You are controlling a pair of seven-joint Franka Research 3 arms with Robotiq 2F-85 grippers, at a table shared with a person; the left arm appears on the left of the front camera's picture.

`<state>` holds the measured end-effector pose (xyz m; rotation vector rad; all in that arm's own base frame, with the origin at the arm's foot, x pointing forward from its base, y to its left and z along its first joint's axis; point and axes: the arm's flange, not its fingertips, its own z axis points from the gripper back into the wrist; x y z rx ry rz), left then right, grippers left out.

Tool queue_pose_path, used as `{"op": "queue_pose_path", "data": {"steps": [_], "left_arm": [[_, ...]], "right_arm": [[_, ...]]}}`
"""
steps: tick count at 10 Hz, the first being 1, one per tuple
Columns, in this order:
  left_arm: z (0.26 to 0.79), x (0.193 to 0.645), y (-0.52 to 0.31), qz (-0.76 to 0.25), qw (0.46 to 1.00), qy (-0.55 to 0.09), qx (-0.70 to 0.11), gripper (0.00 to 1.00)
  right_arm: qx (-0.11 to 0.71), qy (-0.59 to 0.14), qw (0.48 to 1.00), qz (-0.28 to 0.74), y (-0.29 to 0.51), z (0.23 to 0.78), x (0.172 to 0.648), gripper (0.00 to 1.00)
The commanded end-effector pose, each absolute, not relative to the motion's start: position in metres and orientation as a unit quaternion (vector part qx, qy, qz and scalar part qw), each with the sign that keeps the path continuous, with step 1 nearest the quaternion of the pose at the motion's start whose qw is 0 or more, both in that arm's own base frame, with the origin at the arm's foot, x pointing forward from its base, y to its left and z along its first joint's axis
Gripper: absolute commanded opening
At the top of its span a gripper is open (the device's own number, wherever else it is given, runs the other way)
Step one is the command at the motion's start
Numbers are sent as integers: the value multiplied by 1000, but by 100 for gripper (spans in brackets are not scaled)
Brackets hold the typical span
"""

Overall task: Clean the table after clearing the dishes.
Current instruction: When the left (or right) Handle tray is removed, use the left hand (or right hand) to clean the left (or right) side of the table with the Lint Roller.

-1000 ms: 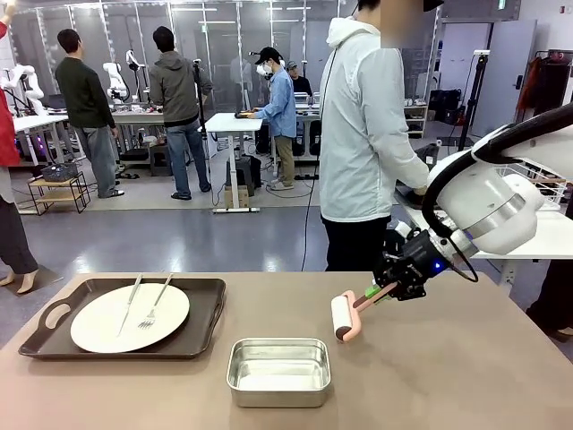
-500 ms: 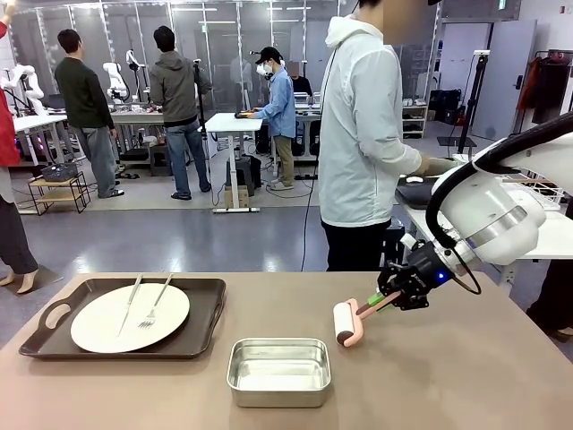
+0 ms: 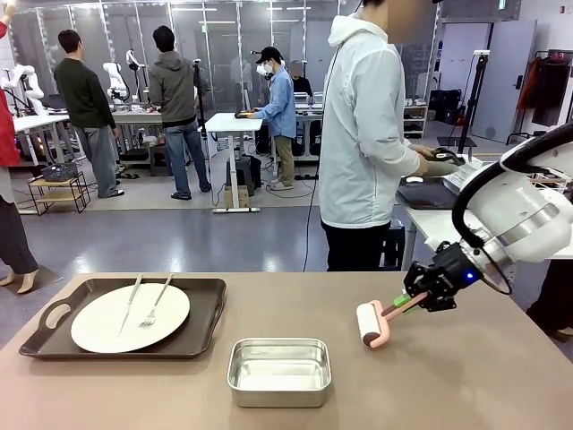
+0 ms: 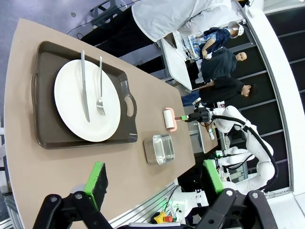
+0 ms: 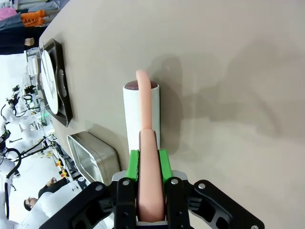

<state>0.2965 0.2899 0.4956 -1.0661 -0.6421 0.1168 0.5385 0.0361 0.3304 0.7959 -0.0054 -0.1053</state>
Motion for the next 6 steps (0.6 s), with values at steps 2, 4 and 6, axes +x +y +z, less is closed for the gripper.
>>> {"op": "queue_pose_path", "data": {"steps": [2, 4, 6], "left_arm": [[498, 295, 291, 51, 808, -305, -501, 100], [498, 295, 291, 51, 808, -305, -501, 100], [498, 295, 291, 51, 808, -305, -501, 100]], "right_arm": [[263, 26, 961, -78, -16, 306, 531, 20], [217, 42, 970, -99, -46, 314, 526, 20], [176, 57, 976, -112, -70, 321, 521, 20]]}}
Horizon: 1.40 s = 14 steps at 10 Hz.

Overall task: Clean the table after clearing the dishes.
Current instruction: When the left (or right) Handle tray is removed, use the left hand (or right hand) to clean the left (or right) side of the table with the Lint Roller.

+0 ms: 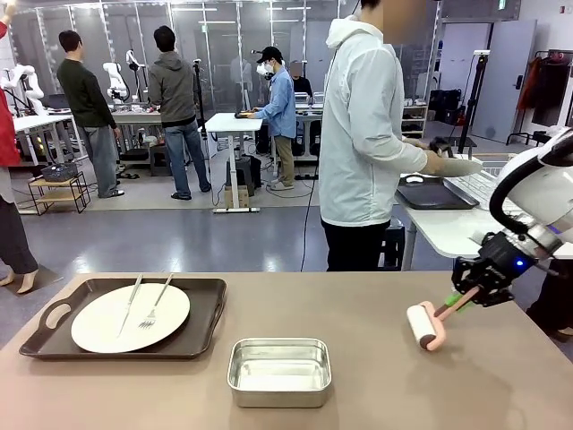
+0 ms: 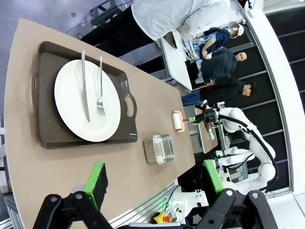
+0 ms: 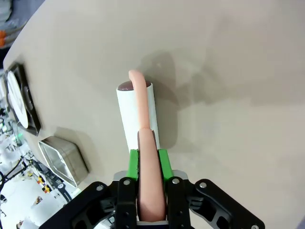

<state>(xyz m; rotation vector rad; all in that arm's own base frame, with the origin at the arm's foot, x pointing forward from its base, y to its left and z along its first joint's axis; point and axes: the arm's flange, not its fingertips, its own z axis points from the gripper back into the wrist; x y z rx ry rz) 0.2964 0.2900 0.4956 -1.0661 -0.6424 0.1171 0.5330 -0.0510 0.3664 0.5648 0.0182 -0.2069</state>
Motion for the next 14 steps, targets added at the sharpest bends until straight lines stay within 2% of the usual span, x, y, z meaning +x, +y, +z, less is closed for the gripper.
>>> {"op": "queue_pose_path", "data": {"steps": [1, 3, 5, 8, 14], "left_arm": [[498, 295, 291, 51, 808, -305, -501, 100], [498, 295, 291, 51, 808, -305, -501, 100], [498, 295, 291, 51, 808, -305, -501, 100], [498, 295, 291, 51, 808, -305, -501, 100], [498, 295, 291, 51, 808, -305, -501, 100]], "right_arm": [[152, 57, 979, -123, -80, 325, 519, 20], [121, 62, 980, -143, -98, 332, 516, 20], [54, 75, 982, -164, -111, 340, 513, 20], [11, 72, 983, -166, -113, 366, 510, 20], [14, 17, 992, -126, -91, 439, 490, 20]]}}
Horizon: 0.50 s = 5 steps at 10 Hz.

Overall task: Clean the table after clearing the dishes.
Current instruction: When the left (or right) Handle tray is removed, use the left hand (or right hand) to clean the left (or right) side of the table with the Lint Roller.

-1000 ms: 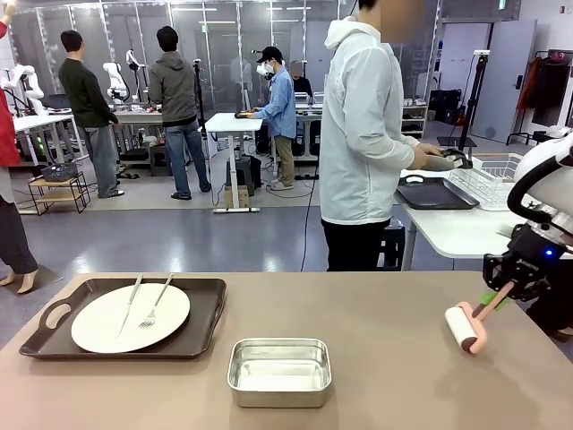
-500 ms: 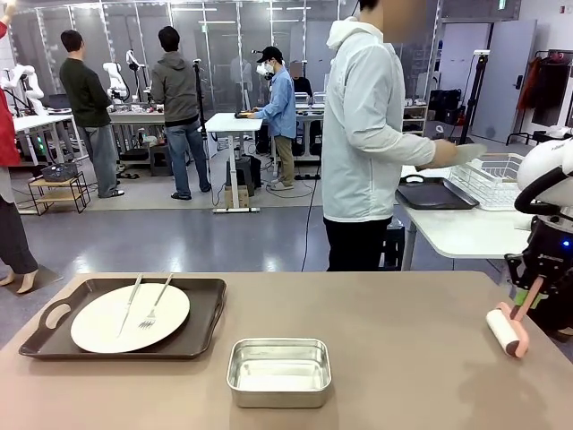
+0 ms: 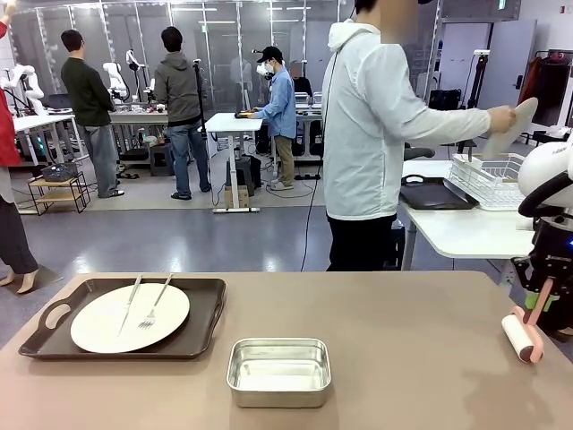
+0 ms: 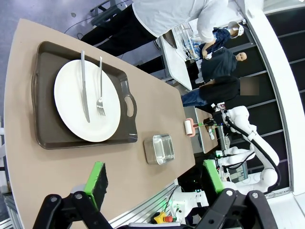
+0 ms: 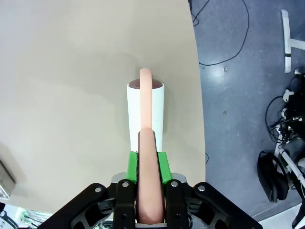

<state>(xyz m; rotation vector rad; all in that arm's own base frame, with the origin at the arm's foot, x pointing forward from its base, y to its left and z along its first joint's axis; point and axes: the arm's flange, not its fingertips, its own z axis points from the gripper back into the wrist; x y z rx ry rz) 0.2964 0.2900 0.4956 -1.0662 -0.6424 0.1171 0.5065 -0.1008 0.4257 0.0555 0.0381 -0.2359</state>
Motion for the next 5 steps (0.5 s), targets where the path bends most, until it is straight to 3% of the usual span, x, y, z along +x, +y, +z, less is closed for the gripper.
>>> {"op": "queue_pose_path", "data": {"steps": [1, 4, 5], "left_arm": [[498, 295, 291, 51, 808, -305, -501, 100], [498, 295, 291, 51, 808, -305, -501, 100], [498, 295, 291, 51, 808, -305, -501, 100]], "right_arm": [[8, 12, 993, -120, -87, 453, 483, 20], [1, -23, 993, -112, -79, 485, 468, 20], [18, -2, 995, -102, -90, 471, 481, 20]]}}
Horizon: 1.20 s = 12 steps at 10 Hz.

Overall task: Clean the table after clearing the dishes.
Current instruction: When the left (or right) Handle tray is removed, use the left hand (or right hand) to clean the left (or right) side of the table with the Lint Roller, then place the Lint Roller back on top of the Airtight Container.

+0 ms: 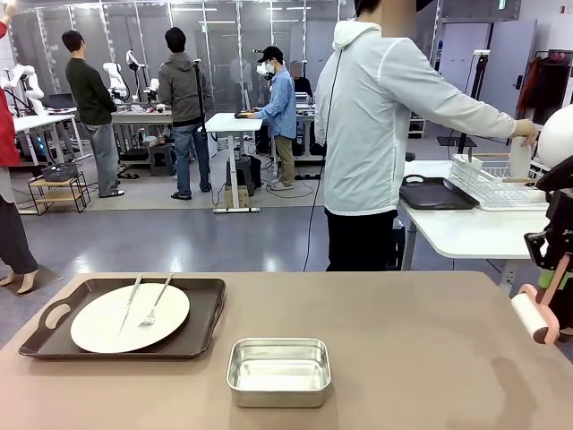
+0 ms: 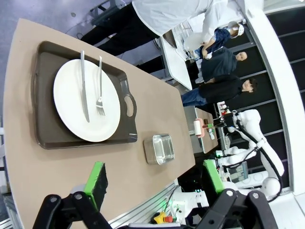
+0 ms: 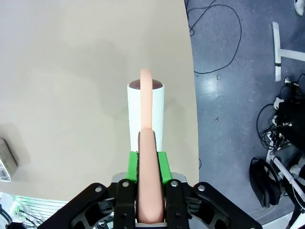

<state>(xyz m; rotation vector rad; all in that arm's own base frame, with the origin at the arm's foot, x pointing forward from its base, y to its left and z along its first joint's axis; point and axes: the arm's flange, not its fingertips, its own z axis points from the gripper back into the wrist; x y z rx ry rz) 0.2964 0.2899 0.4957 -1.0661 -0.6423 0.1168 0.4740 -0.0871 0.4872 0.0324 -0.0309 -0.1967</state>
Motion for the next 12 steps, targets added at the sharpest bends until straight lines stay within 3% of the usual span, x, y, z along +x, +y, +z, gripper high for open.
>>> {"op": "queue_pose_path", "data": {"steps": [1, 12], "left_arm": [[498, 295, 291, 51, 808, -305, -501, 100], [498, 295, 291, 51, 808, -305, -501, 100]], "right_arm": [[18, -2, 995, -102, -90, 471, 481, 20], [18, -2, 995, -102, -90, 471, 481, 20]]}}
